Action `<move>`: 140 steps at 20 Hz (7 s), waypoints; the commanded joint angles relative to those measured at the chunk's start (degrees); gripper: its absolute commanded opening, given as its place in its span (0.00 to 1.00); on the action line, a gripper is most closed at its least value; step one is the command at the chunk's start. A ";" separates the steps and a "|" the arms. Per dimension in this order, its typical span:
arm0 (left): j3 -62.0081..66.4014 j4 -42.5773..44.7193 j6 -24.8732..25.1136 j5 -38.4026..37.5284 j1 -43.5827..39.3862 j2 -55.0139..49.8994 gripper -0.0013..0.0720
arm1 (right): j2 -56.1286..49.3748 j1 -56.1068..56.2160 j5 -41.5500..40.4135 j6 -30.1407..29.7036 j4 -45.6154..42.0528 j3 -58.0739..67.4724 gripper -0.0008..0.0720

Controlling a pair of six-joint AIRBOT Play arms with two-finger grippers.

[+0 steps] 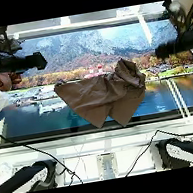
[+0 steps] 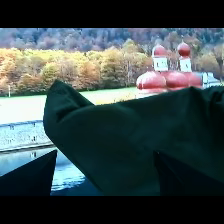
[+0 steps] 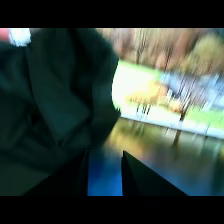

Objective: Fold the shirts.

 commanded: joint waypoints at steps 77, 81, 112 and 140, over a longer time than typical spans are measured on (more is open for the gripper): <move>-38.91 -27.12 -6.58 22.71 -31.78 -13.09 0.74 | 2.23 -14.75 -24.50 -17.42 48.52 -51.58 0.05; -38.91 -27.19 -6.99 23.02 -31.78 -13.77 0.56 | 2.23 -14.75 -24.59 -17.57 48.52 -51.58 0.05; -10.88 34.64 -29.94 32.98 -31.69 14.69 0.03 | 39.39 -28.65 -5.09 -11.28 46.18 -39.95 0.04; -18.82 8.57 -12.92 -3.69 -11.37 -3.78 0.50 | 37.16 -28.65 9.51 -11.32 48.41 -24.55 0.10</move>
